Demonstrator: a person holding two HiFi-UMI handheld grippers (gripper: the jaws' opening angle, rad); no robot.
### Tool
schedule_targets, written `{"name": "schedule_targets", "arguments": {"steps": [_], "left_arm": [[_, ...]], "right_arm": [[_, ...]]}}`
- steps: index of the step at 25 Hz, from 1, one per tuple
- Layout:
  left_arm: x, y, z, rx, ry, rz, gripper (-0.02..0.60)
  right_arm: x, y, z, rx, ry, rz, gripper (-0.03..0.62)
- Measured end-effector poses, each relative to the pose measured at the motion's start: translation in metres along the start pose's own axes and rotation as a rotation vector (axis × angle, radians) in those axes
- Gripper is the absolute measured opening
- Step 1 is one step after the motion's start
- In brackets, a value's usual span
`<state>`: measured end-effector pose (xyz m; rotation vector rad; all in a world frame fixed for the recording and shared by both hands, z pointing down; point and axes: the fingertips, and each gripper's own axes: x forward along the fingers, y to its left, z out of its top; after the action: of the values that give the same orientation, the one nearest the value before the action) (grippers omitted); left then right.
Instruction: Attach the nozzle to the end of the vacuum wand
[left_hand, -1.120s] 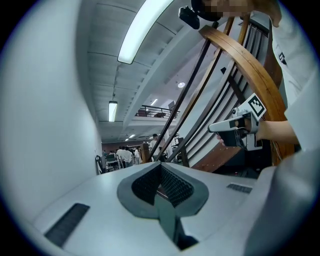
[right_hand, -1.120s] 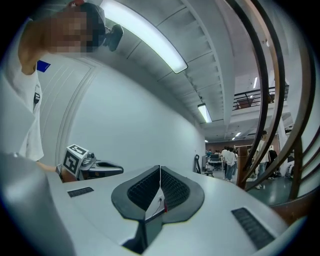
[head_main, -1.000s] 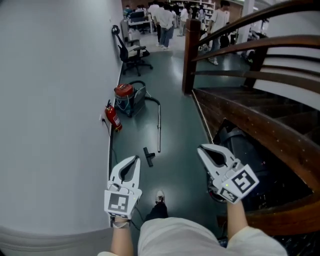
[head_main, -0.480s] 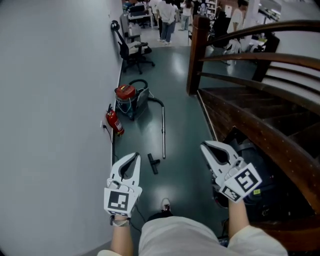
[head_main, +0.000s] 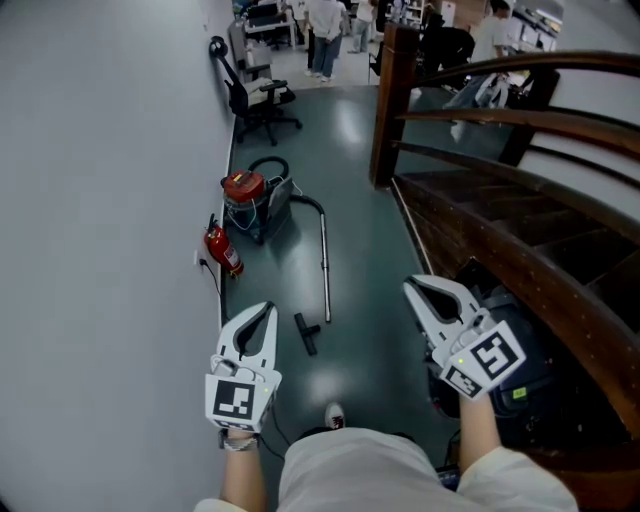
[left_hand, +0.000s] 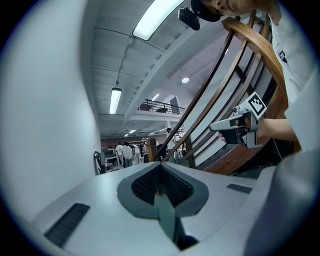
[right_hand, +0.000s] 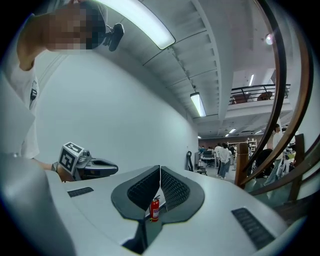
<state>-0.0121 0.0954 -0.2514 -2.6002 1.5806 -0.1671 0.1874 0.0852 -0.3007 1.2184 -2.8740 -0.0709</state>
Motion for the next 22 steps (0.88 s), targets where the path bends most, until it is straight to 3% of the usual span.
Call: {"name": "schedule_targets", "arguments": {"steps": [7, 13, 22], "left_arm": [[0.018, 0.017, -0.012, -0.013, 0.013, 0.002, 0.0], [0.027, 0.007, -0.013, -0.007, 0.025, -0.02, 0.0], [0.035, -0.004, -0.004, -0.006, 0.025, 0.015, 0.0]], "right_arm": [[0.02, -0.013, -0.008, 0.009, 0.005, -0.005, 0.029], [0.019, -0.021, -0.014, 0.028, 0.018, -0.01, 0.029], [0.012, -0.037, -0.01, 0.018, 0.008, 0.02, 0.029]]}}
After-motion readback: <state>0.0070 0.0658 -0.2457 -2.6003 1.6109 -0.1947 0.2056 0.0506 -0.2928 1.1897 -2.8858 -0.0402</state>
